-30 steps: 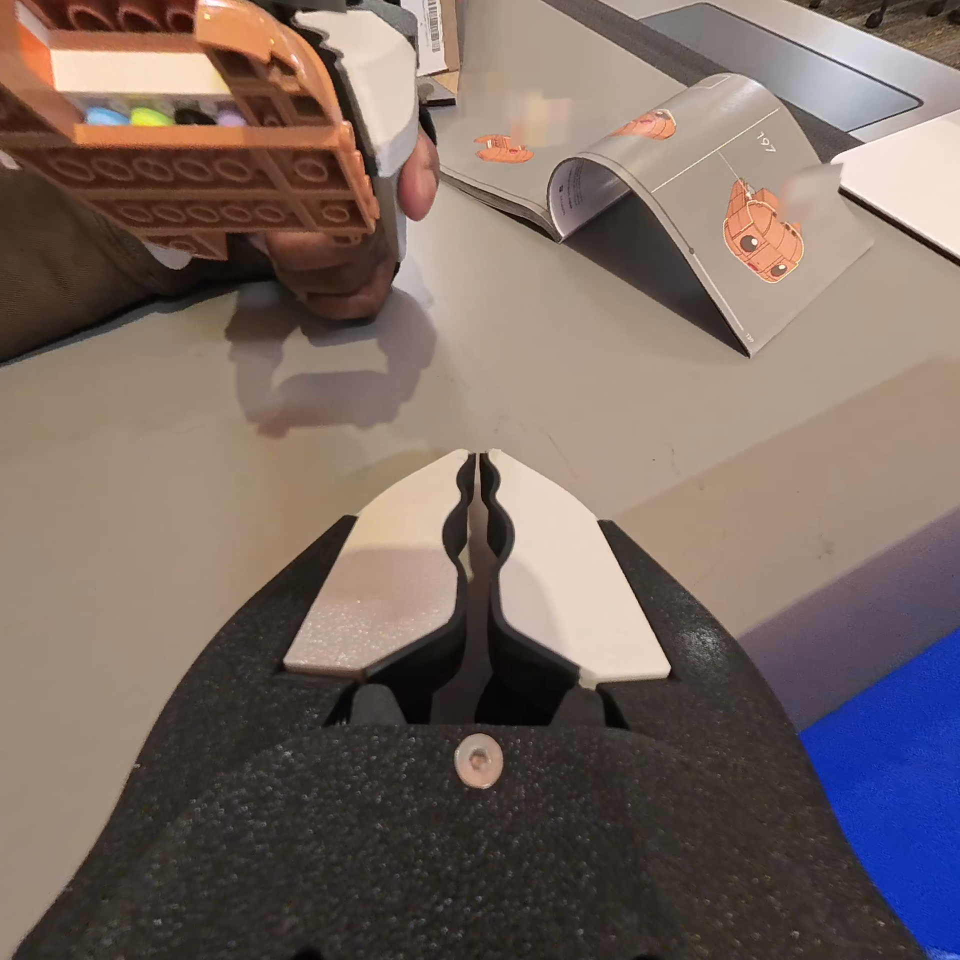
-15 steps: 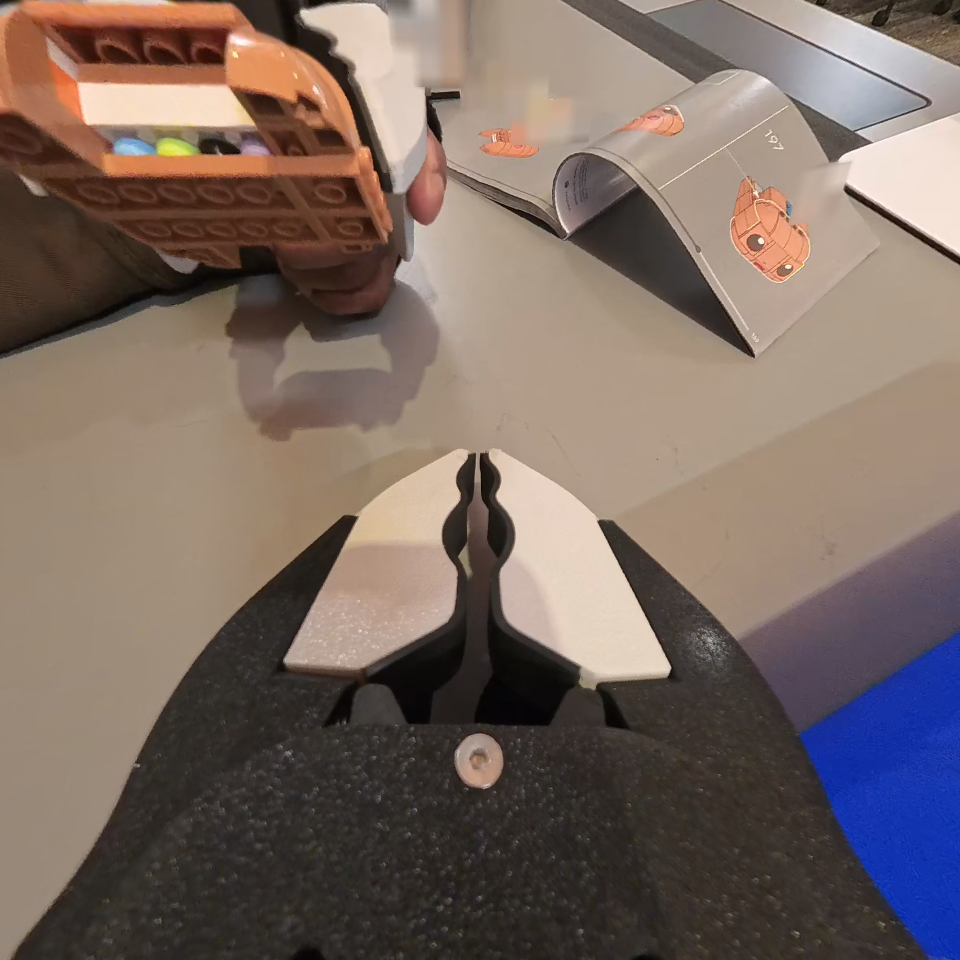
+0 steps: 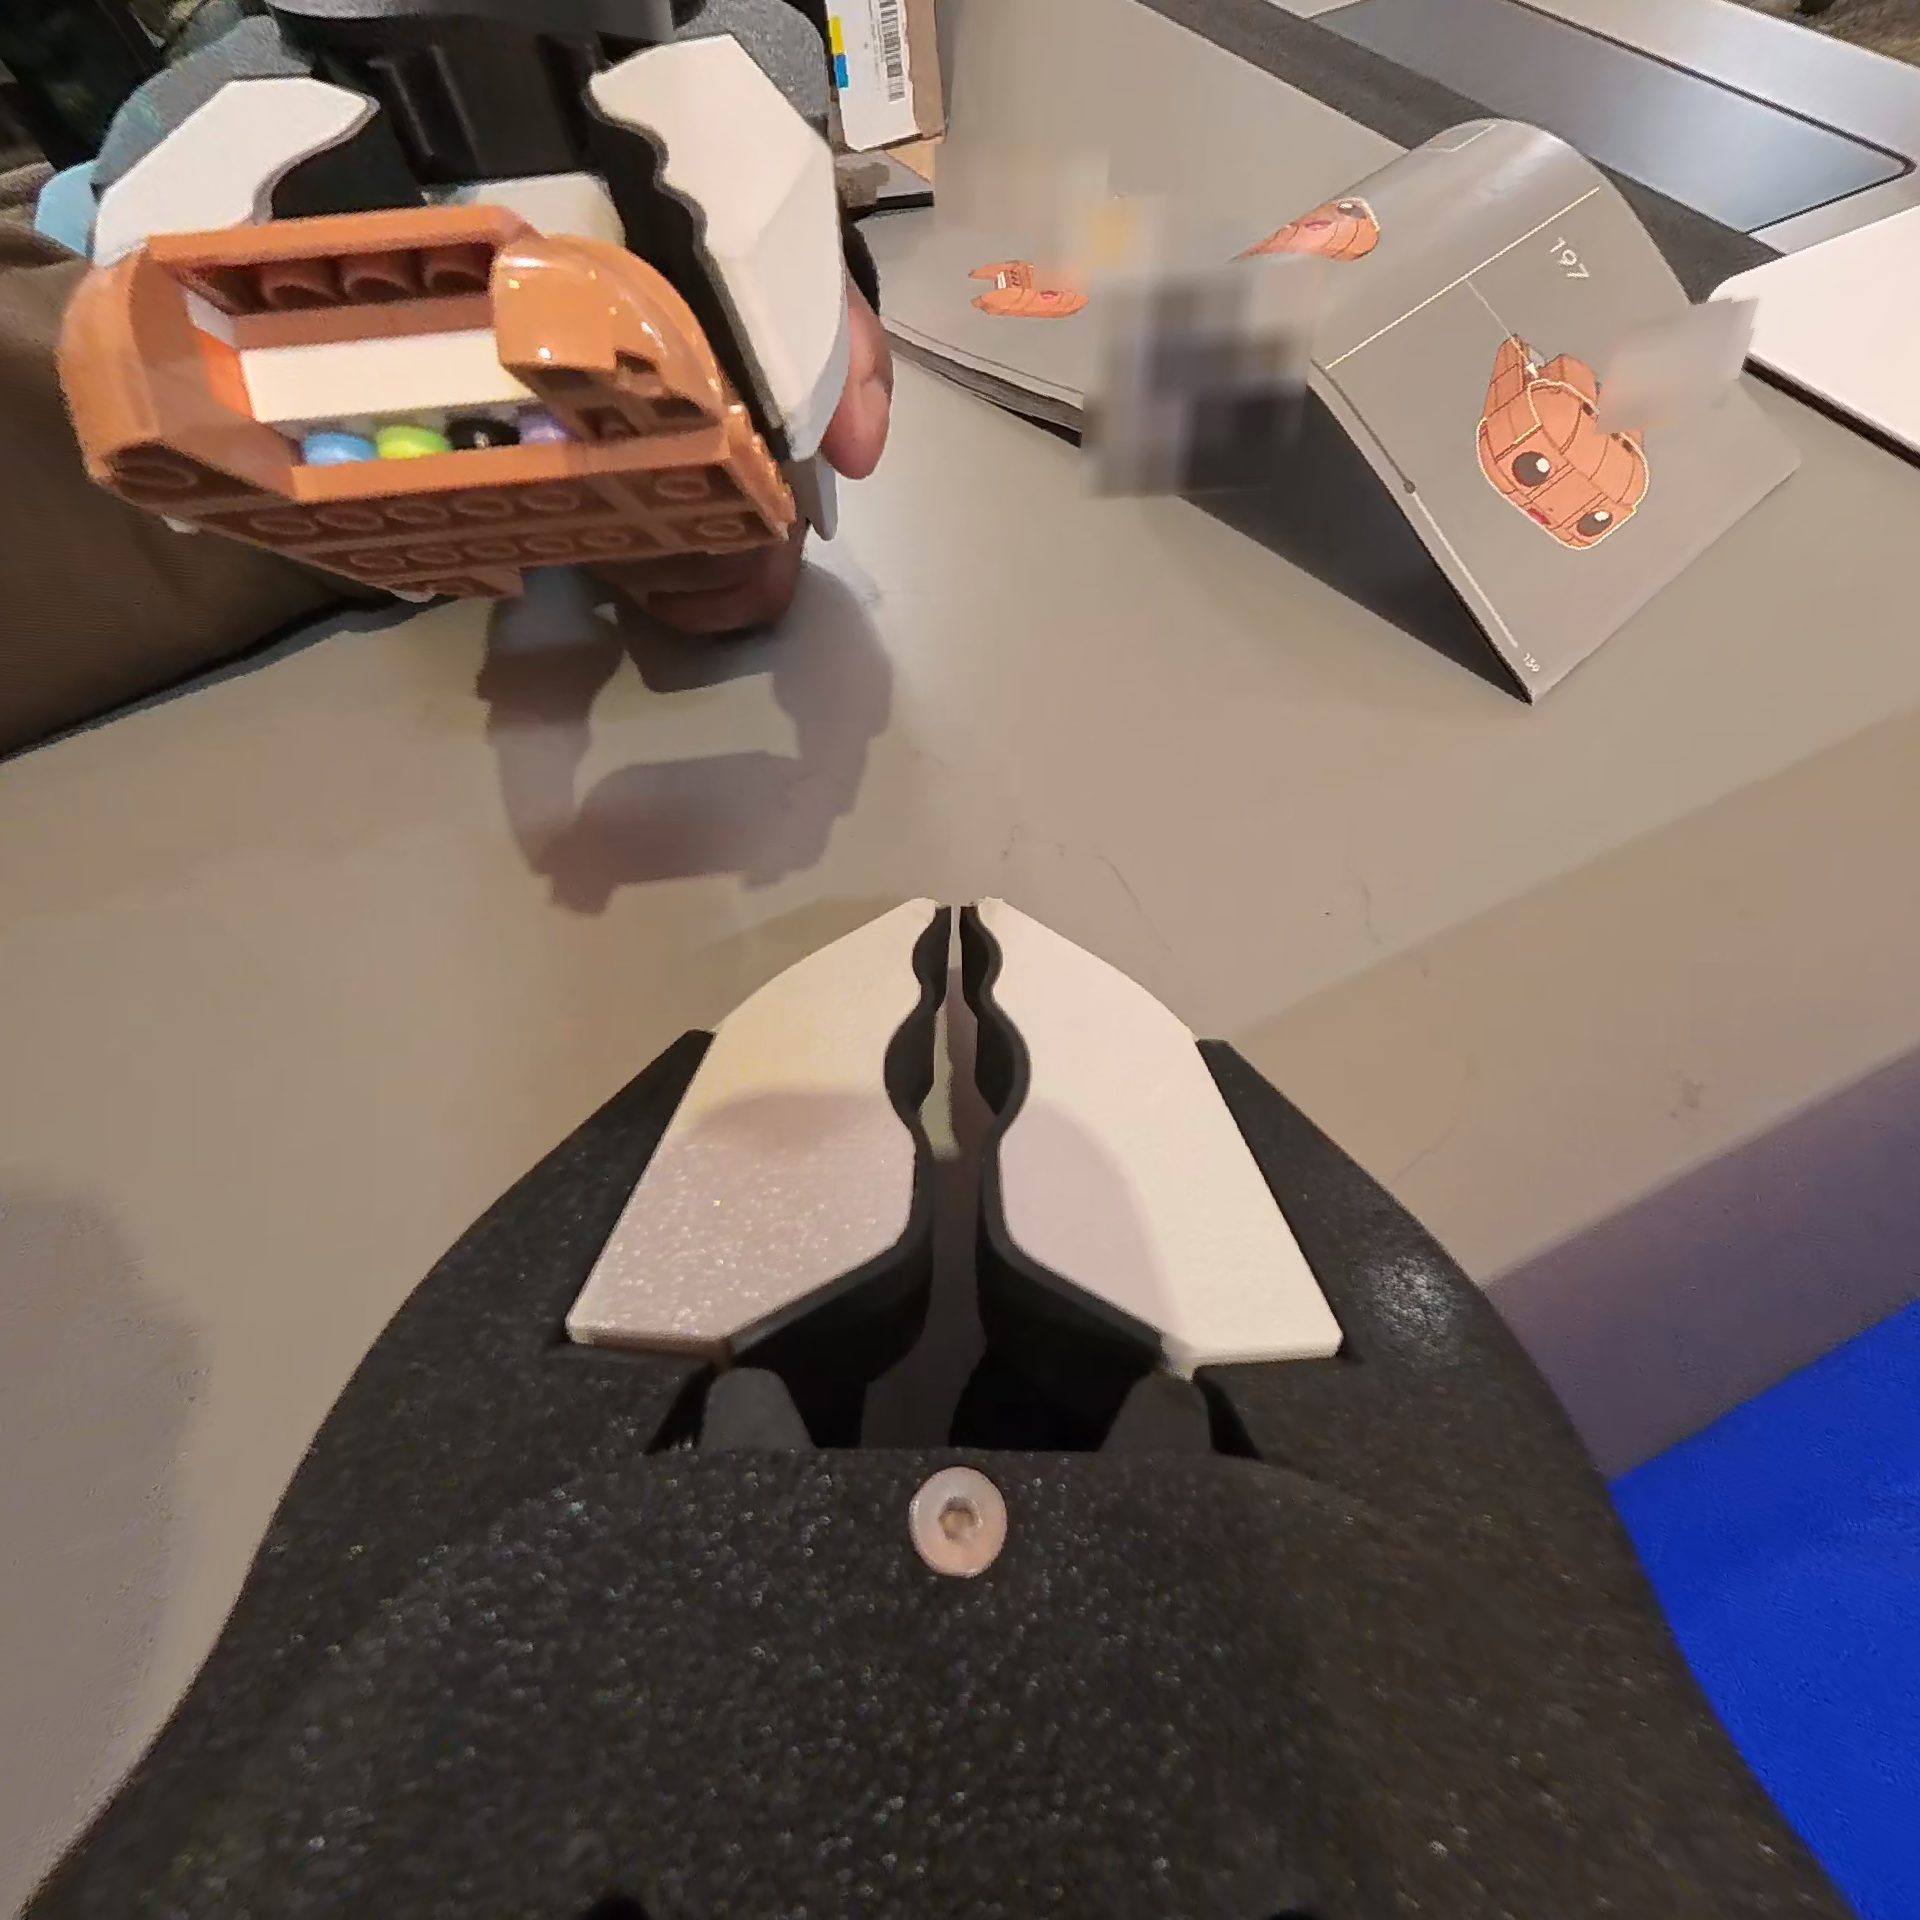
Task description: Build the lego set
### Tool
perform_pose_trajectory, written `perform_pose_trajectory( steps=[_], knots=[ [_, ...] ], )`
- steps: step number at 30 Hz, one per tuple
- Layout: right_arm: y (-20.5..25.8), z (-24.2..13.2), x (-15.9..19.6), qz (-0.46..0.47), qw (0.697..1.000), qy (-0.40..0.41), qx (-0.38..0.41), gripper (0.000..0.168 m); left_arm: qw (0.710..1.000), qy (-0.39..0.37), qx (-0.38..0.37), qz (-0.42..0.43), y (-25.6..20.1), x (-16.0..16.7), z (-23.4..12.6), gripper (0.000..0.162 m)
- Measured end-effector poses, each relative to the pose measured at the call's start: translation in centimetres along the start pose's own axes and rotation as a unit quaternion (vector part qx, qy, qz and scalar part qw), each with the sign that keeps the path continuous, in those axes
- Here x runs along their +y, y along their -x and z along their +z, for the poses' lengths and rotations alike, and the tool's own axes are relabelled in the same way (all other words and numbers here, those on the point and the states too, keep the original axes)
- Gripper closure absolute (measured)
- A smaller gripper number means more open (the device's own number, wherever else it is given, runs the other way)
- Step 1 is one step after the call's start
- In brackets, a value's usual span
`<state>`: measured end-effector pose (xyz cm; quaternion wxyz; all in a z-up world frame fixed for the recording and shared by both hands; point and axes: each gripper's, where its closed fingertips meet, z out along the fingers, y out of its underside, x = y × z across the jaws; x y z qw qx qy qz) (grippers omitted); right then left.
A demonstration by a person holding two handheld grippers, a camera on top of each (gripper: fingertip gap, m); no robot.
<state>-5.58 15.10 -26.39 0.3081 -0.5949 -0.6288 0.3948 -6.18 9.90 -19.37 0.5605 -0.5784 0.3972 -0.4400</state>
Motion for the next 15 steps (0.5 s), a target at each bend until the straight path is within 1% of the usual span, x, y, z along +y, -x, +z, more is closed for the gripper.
perform_pose_trajectory(
  steps=[15],
  knots=[
    [0.08,0.02,0.03,0.001,1.0,0.001,-0.005,0.167,1.0,-0.002,0.002,0.0,-0.04,-0.04,-0.04,0.094]
  ],
)
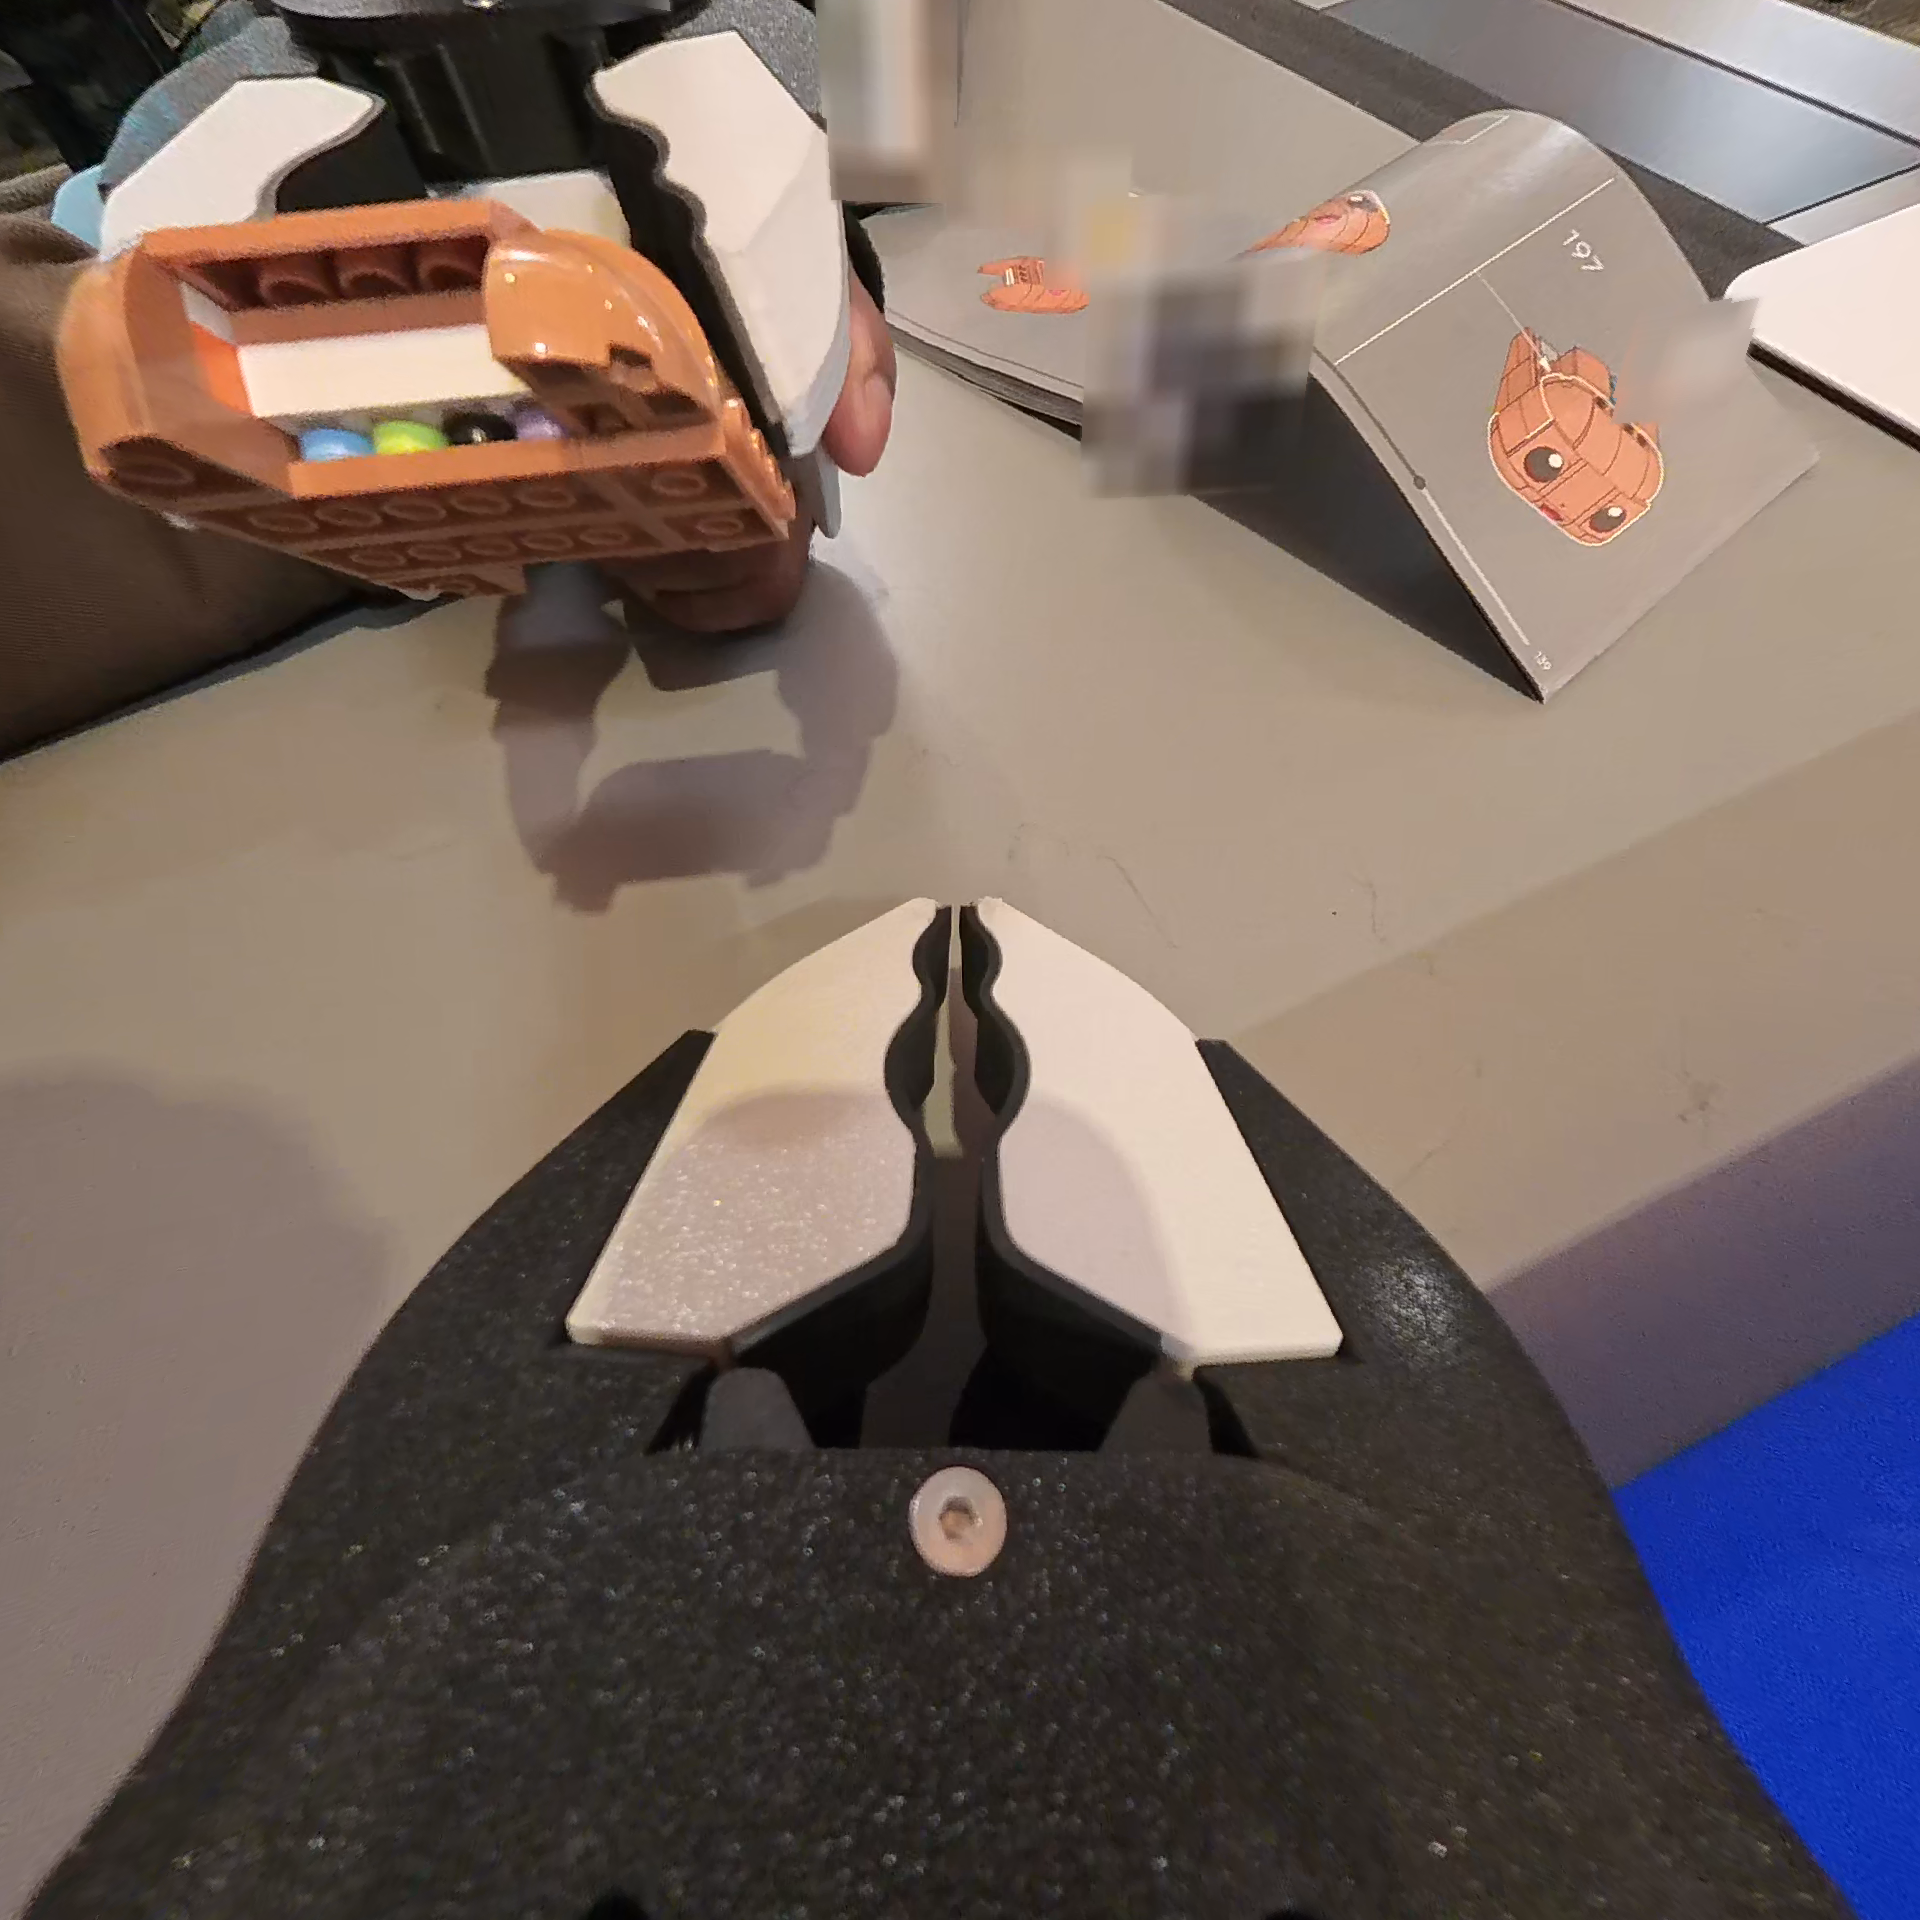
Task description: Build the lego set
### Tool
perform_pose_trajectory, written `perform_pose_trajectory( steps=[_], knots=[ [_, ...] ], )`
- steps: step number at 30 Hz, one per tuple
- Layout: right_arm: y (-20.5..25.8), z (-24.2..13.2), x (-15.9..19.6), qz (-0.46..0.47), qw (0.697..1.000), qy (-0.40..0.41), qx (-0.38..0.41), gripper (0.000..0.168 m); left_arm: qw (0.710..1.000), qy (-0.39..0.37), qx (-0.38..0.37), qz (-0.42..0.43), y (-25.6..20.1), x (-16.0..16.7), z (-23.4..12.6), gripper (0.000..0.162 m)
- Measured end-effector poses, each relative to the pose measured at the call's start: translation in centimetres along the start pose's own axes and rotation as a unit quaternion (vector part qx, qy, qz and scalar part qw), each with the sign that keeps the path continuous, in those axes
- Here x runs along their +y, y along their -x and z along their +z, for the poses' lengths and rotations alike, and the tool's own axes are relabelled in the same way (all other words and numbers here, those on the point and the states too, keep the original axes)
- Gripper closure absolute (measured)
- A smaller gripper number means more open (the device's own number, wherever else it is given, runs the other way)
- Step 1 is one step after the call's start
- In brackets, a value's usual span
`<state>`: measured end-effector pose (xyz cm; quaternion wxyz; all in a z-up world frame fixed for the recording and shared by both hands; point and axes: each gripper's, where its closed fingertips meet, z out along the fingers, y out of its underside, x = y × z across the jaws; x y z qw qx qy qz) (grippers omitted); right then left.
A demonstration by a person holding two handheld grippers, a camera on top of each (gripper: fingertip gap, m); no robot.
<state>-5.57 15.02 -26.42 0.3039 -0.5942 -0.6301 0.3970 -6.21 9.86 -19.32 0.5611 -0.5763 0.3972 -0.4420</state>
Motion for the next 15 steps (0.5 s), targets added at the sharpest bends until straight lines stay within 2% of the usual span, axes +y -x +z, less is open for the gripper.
perform_pose_trajectory(
  steps=[15],
  knots=[
    [0.03,0.04,0.07,0.0,1.0,0.003,-0.001,0.167,1.0,0.004,-0.003,0.004,0.0,0.1,0.13,0.094]
  ],
)
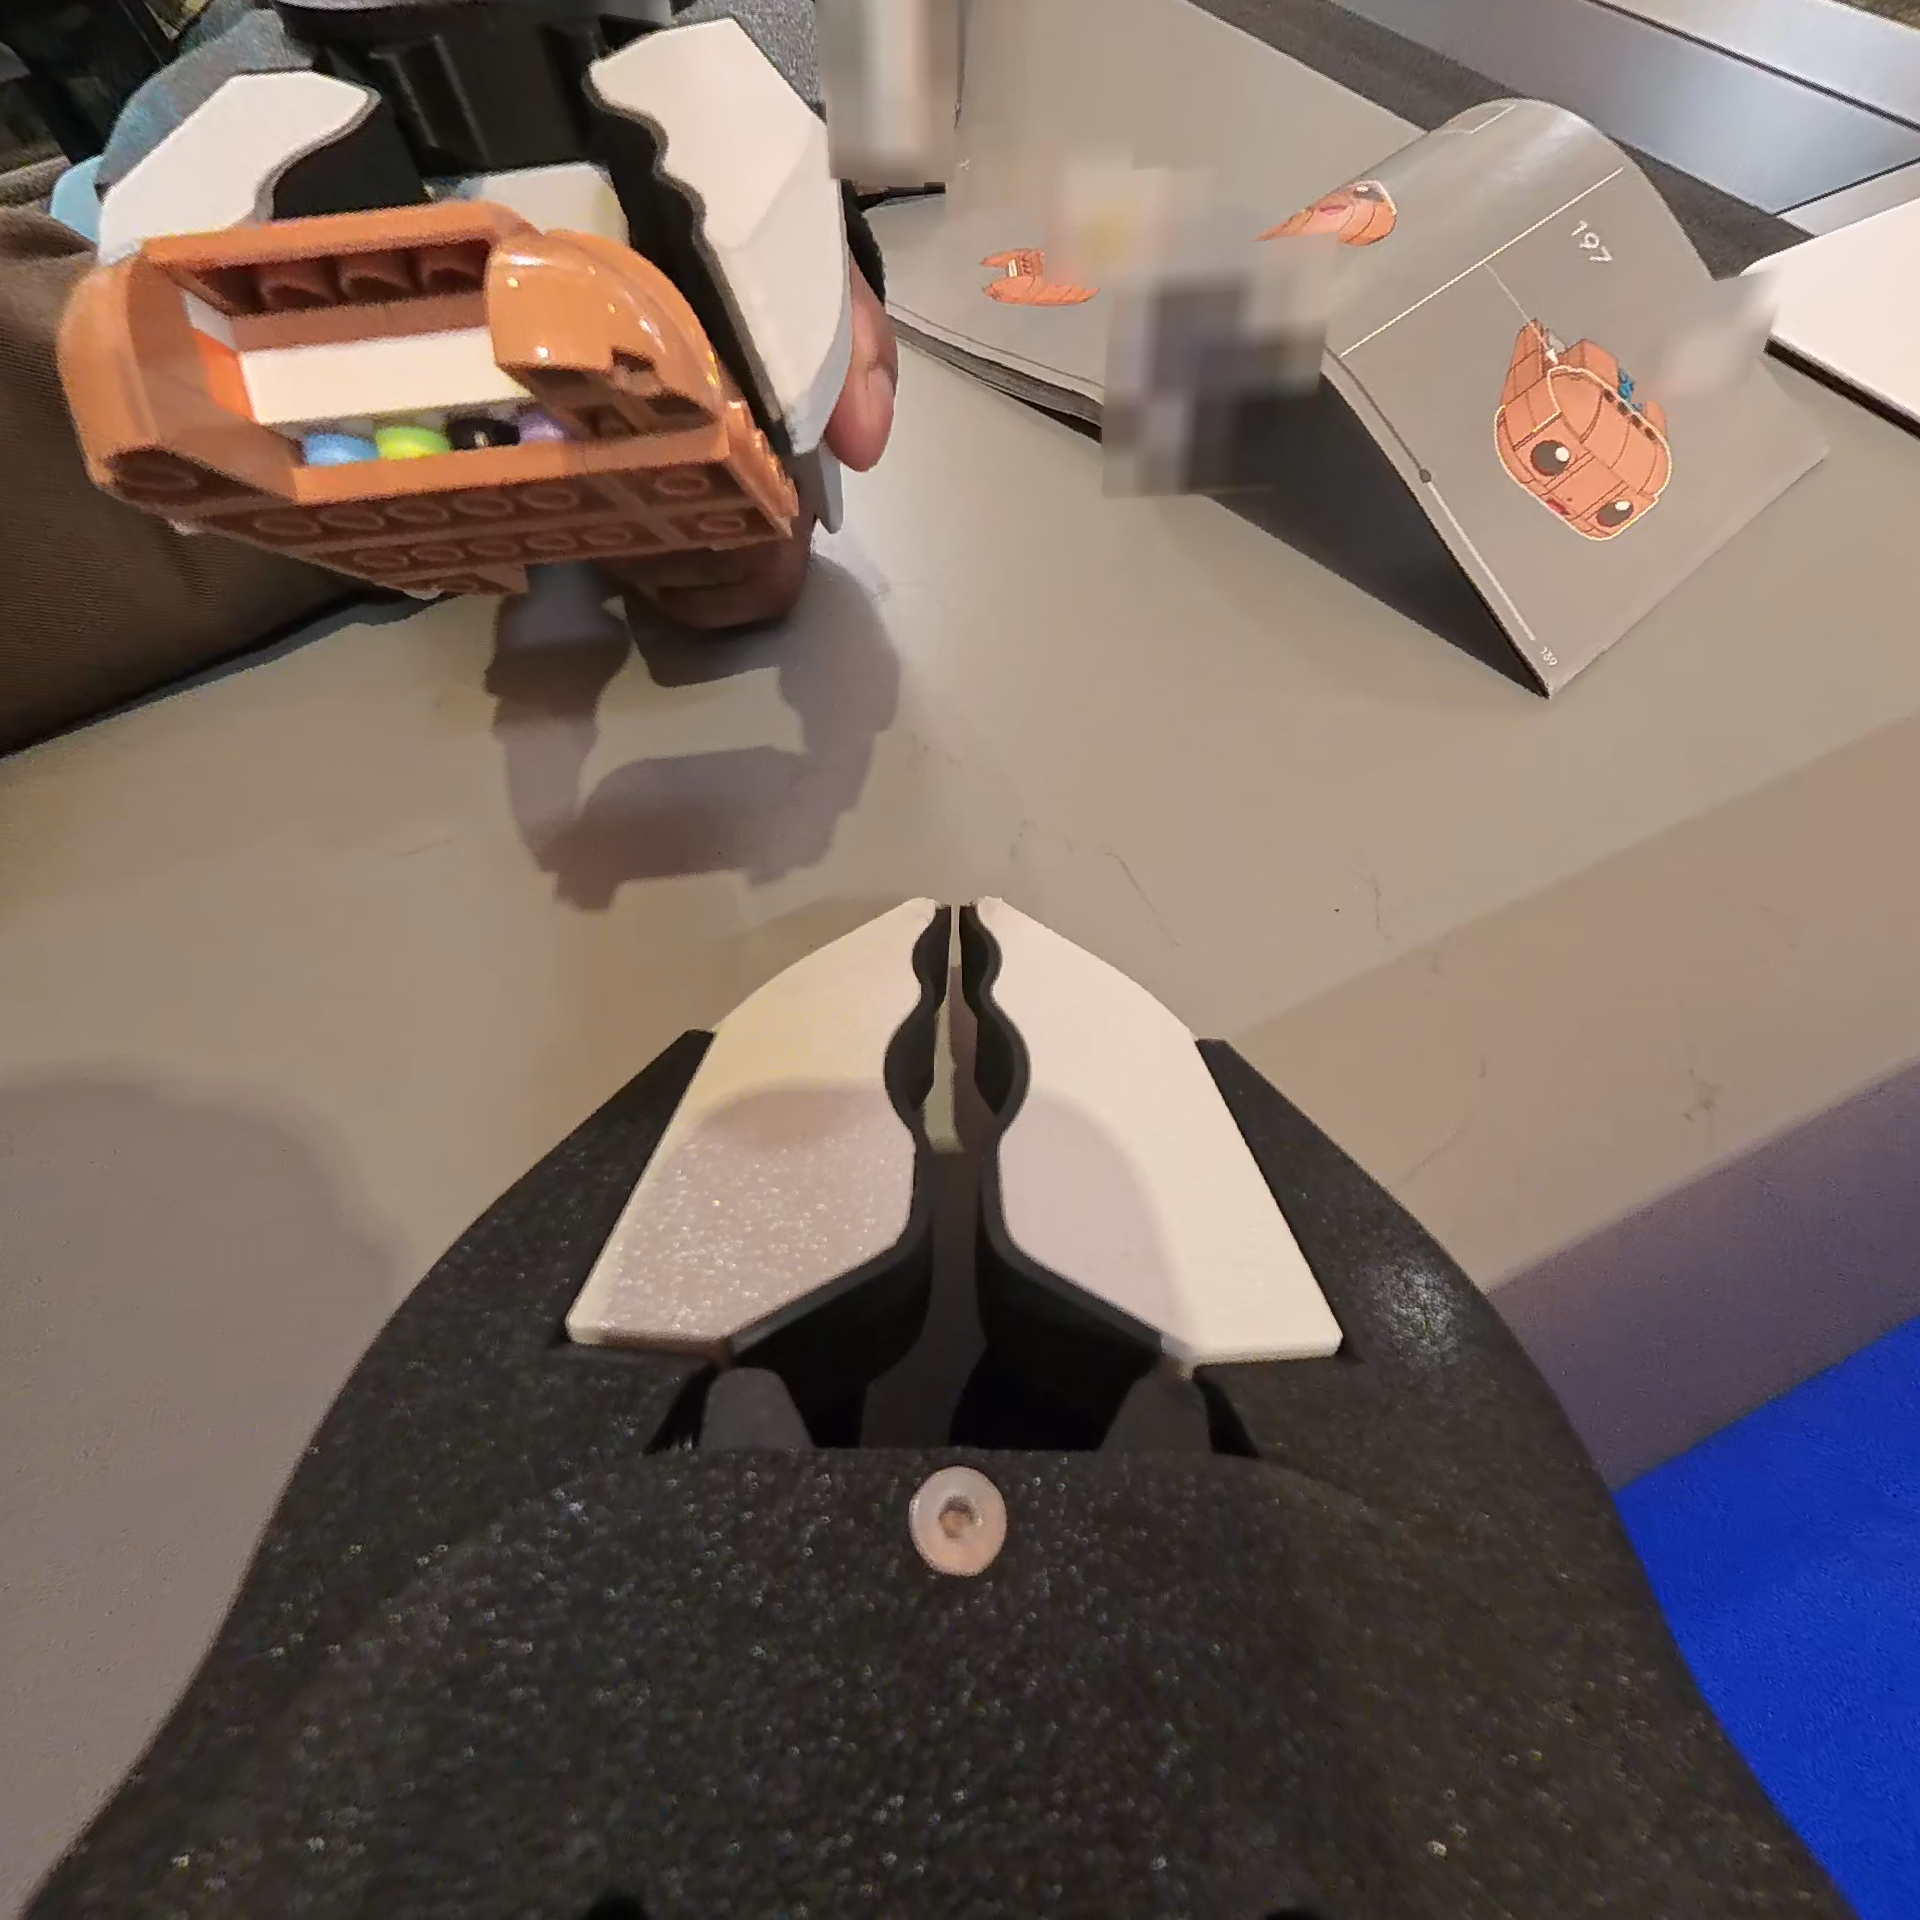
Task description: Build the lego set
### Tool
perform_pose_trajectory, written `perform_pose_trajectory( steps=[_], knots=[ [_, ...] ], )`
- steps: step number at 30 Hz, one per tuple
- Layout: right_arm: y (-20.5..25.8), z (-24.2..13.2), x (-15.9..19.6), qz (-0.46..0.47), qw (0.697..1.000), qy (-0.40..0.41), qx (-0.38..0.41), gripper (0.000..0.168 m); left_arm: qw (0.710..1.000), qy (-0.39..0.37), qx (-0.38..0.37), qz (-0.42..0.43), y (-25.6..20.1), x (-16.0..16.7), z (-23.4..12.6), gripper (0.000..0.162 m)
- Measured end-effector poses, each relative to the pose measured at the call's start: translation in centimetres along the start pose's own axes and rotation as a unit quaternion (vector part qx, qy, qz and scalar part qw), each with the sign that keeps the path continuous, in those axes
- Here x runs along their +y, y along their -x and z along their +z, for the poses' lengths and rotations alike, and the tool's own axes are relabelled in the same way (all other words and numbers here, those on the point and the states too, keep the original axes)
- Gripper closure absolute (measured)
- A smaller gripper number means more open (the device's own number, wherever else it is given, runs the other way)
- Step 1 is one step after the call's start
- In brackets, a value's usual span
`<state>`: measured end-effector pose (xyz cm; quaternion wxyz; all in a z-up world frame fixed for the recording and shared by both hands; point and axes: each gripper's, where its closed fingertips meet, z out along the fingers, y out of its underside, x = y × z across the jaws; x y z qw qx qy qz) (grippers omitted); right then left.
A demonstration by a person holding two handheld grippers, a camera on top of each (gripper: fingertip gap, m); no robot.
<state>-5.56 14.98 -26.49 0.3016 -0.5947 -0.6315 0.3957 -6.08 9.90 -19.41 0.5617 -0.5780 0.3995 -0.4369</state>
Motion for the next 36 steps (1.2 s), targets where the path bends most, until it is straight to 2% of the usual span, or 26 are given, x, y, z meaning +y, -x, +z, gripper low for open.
perform_pose_trajectory(
  steps=[12,17,21,25,36],
  knots=[
    [0.0,0.0,0.0,-0.001,1.0,0.001,0.0,0.167,0.999,0.02,-0.016,0.028,0.2,0.4,0.3,0.094],
    [0.0,0.0,0.0,-0.001,1.0,0.001,0.0,0.167,0.986,0.083,-0.058,0.136,0.3,1.2,1.1,0.094],
    [0.0,0.0,0.0,0.0,1.0,0.001,0.0,0.167,0.955,0.145,-0.096,0.239,0.6,2.0,1.8,0.094],
    [0.0,0.1,0.0,-0.001,1.0,0.002,0.0,0.167,0.933,0.175,-0.115,0.293,0.9,2.5,2.1,0.094],
    [0.0,0.0,0.0,0.0,1.0,0.002,-0.001,0.167,0.929,0.211,-0.112,0.283,1.3,4.0,2.0,0.094]
  ],
)
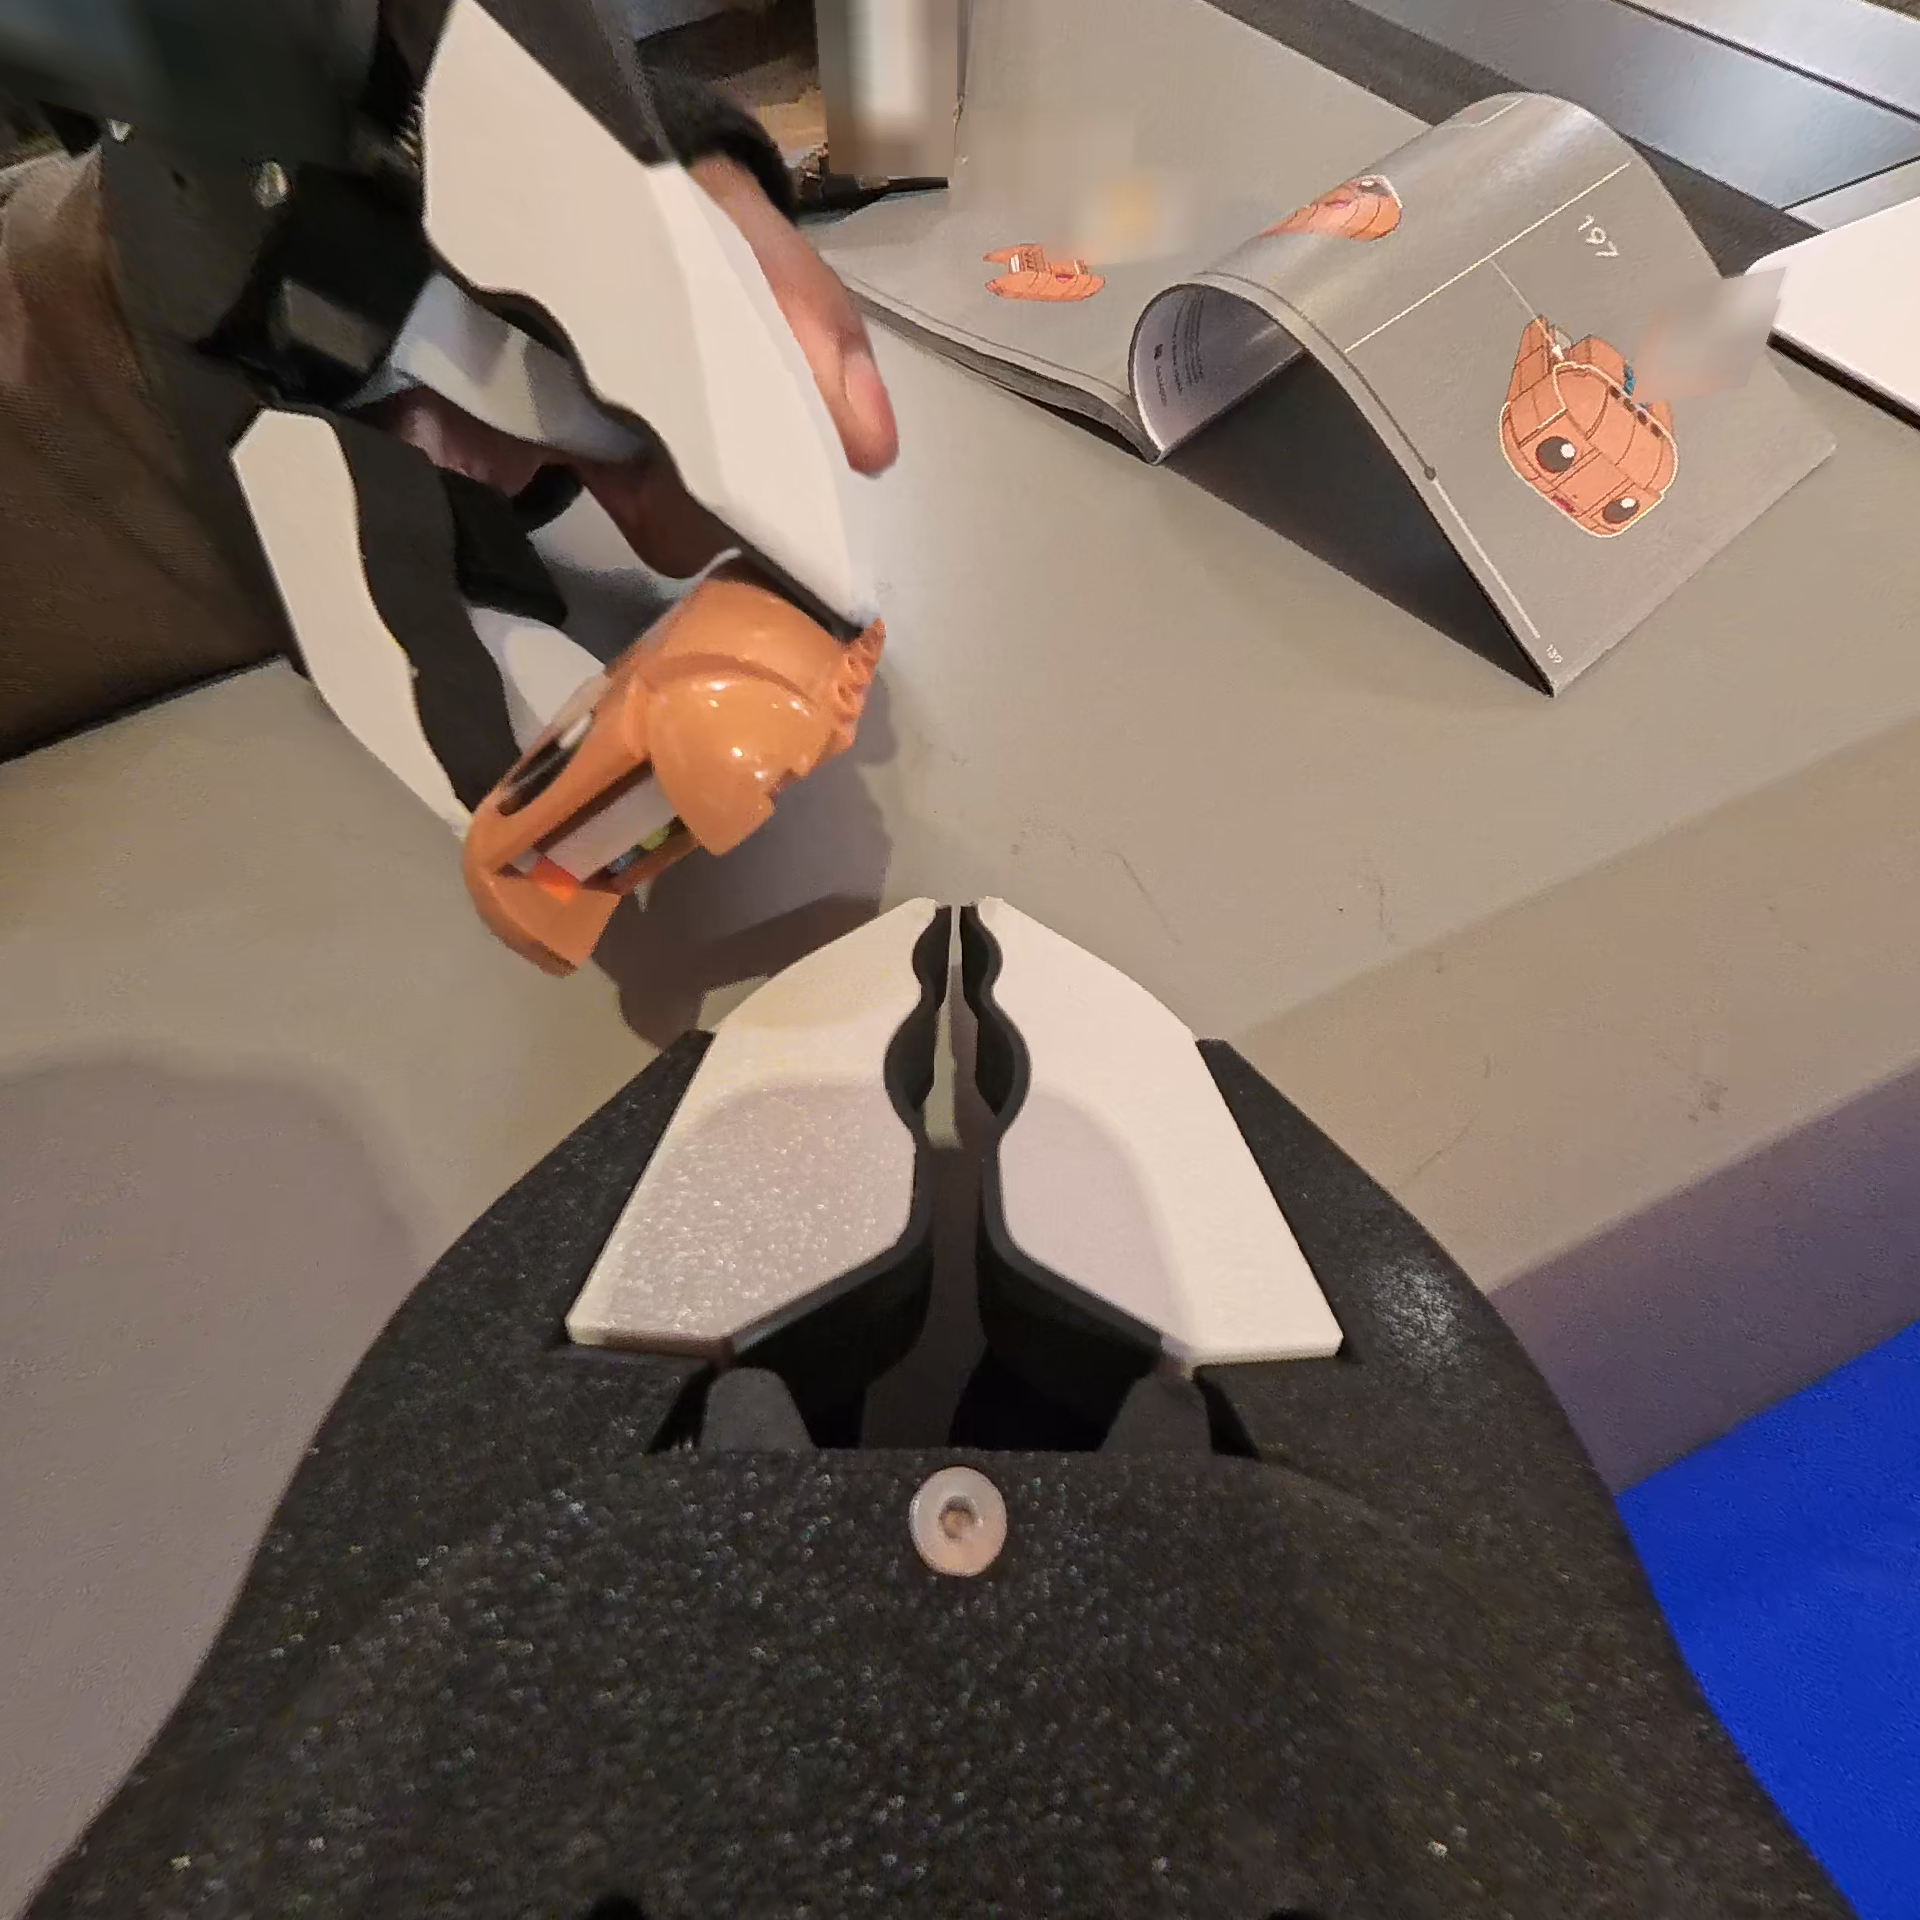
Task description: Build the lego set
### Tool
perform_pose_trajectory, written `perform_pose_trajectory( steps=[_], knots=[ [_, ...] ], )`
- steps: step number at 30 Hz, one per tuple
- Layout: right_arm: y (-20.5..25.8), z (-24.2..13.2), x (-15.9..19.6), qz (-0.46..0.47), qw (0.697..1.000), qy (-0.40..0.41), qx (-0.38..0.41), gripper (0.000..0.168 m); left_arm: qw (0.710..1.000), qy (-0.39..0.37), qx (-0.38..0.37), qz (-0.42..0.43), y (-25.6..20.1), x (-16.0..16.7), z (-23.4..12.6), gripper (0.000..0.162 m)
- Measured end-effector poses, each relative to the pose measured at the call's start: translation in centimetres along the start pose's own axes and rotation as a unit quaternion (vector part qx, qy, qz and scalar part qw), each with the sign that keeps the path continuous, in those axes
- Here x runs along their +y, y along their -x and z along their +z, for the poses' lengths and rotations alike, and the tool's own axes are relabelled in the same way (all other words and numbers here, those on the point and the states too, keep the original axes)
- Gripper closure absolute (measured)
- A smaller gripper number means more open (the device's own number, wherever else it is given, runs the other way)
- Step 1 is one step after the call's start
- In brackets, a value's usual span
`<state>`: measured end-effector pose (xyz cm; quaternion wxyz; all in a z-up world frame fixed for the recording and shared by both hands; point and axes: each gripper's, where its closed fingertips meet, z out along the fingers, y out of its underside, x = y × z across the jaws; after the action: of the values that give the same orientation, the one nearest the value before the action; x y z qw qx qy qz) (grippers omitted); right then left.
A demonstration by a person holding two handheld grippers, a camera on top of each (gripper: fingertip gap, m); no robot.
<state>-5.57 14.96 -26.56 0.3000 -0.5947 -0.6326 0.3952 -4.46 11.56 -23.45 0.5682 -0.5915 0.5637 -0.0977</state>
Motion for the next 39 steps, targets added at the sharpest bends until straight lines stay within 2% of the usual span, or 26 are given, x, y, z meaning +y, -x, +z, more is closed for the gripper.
perform_pose_trajectory(
  steps=[5,18,39],
  knots=[
    [0.0,0.0,0.0,0.0,1.0,0.0,0.0,0.166,1.0,-0.005,0.0,-0.012,0.1,0.0,-0.1,0.094],
    [0.1,0.0,0.1,0.001,1.0,0.003,-0.002,0.166,0.99,-0.119,-0.048,-0.053,2.3,-3.2,-2.1,0.095],
    [0.1,0.0,0.1,0.001,1.0,0.005,-0.002,0.167,0.989,-0.133,-0.06,-0.038,2.5,-3.7,-2.5,0.094]
  ],
)
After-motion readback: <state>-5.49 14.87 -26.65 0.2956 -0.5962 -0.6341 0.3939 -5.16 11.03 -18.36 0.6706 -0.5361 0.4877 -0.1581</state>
